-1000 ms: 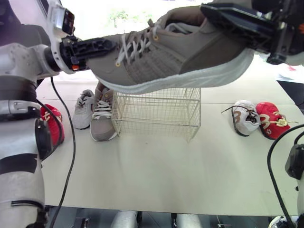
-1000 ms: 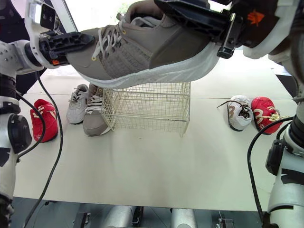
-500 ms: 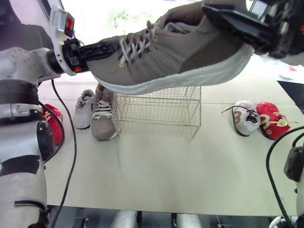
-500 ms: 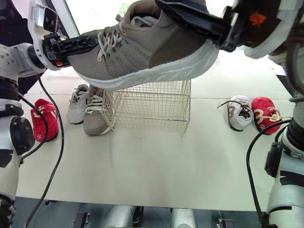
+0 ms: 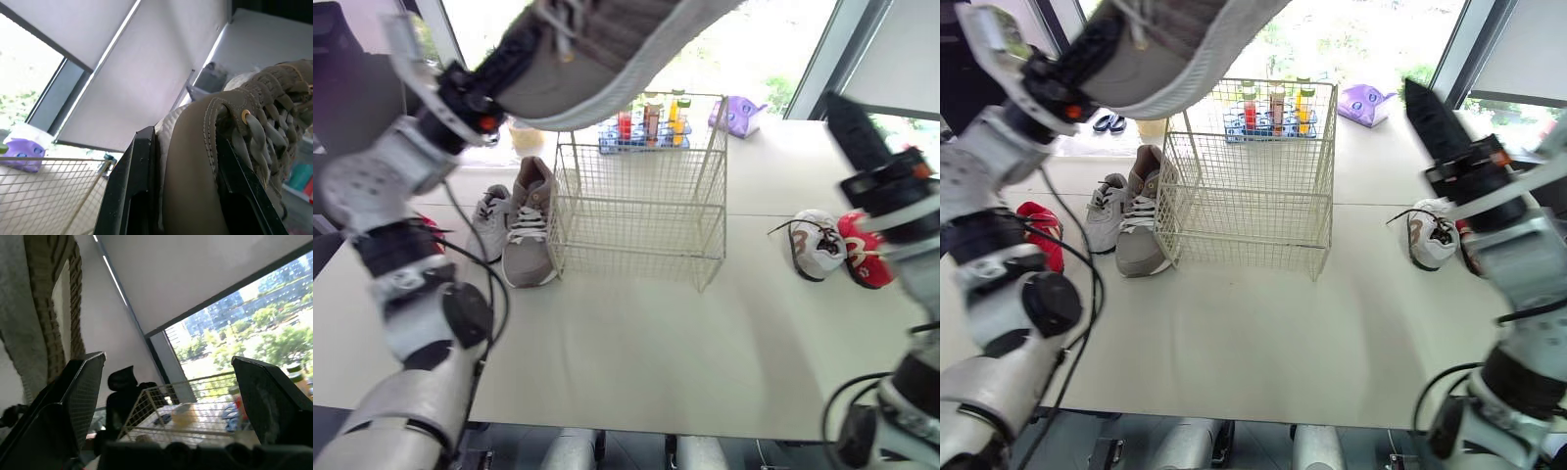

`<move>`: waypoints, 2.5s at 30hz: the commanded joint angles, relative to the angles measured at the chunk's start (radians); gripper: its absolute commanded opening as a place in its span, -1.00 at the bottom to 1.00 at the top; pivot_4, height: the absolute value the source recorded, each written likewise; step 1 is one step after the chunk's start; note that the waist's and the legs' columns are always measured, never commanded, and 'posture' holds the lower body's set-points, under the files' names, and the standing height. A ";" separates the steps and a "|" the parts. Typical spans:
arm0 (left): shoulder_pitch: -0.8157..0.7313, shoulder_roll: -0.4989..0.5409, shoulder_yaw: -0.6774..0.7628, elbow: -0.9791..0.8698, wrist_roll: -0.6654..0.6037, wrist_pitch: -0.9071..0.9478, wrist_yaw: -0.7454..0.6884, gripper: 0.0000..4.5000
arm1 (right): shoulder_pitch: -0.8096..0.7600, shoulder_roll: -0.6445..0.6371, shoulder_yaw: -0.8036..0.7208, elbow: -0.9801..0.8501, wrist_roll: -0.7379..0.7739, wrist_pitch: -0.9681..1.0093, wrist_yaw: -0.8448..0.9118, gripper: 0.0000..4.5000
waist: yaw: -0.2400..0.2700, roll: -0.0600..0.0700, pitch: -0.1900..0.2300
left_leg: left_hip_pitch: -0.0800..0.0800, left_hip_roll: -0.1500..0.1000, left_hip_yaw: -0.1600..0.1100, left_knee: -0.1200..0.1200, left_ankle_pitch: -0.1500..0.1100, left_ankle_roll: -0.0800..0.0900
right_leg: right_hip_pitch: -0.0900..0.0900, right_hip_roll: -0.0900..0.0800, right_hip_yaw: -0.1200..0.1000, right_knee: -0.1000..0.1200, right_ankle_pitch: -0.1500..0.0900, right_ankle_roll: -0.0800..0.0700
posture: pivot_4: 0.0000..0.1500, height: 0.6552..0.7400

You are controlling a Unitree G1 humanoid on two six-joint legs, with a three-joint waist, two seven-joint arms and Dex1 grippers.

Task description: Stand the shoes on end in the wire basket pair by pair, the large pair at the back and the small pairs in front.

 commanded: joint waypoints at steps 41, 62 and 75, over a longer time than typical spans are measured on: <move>0.271 0.112 -0.384 -0.323 0.032 -0.264 0.096 1.00 | -0.434 -0.071 0.208 0.325 -0.301 -0.207 0.343 -0.25 | 0.001 0.001 0.000 | 0.000 -0.001 0.000 0.004 -0.001 0.002 | 0.001 0.003 -0.003 0.002 0.000 0.000 | 1.00 -0.90; 0.655 0.472 -0.251 -0.812 -0.179 -0.065 0.217 1.00 | -1.100 -0.181 0.528 1.652 -1.164 -0.872 1.352 -0.25 | -0.024 0.003 0.002 | -0.001 0.000 0.001 -0.004 -0.001 0.002 | -0.002 0.002 -0.002 -0.003 0.000 0.000 | 1.00 -0.90; 0.718 0.558 -0.272 -0.783 -0.187 -0.092 0.182 1.00 | -1.112 -0.152 0.481 1.821 -1.331 -0.905 1.180 0.98 | -0.024 0.004 0.003 | -0.002 0.000 0.001 -0.004 -0.001 0.000 | -0.004 0.001 -0.001 -0.001 0.000 -0.001 | 1.00 -0.90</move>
